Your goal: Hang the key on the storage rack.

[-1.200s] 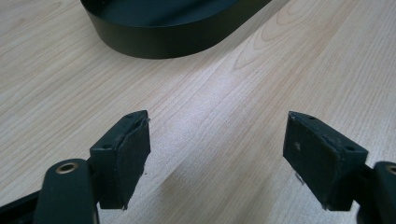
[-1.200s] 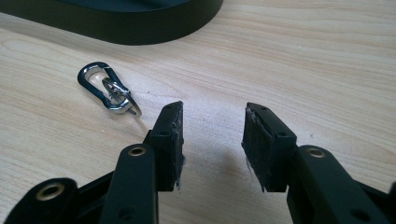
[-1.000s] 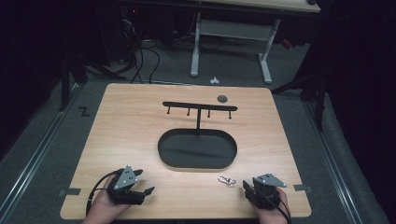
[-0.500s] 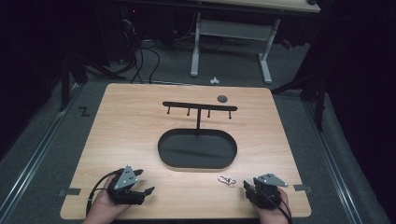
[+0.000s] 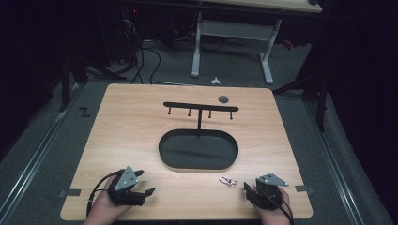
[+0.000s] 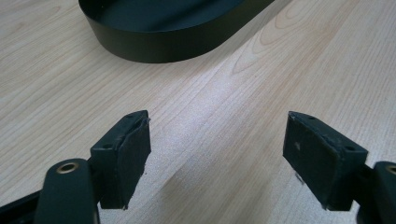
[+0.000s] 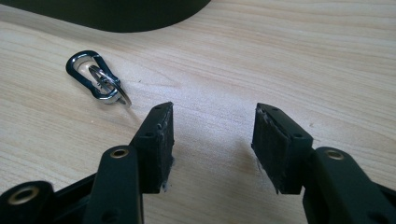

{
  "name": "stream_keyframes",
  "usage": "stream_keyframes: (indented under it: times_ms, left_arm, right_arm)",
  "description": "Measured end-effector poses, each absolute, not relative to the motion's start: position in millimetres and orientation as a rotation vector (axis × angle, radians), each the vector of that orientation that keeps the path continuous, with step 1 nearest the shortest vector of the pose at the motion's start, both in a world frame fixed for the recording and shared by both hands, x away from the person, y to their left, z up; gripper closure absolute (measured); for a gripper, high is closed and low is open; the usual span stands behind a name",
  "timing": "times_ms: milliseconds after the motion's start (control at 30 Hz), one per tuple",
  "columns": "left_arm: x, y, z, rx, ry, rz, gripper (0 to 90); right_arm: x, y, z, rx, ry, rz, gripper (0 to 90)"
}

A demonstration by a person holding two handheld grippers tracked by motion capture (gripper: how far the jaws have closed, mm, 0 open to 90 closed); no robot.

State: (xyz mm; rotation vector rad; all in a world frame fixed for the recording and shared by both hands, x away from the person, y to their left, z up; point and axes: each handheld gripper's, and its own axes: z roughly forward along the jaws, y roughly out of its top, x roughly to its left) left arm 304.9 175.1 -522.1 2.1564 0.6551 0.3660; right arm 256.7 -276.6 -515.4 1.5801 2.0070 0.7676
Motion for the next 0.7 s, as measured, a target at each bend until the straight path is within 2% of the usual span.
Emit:
stream_keyframes:
  times_ms: [700]
  left_arm:
    - [303.8, 176.1, -522.5, 2.157, 0.655, 0.362, 23.7]
  right_arm:
    - [263.3, -278.4, -511.4, 1.627, 2.092, 0.732, 33.6]
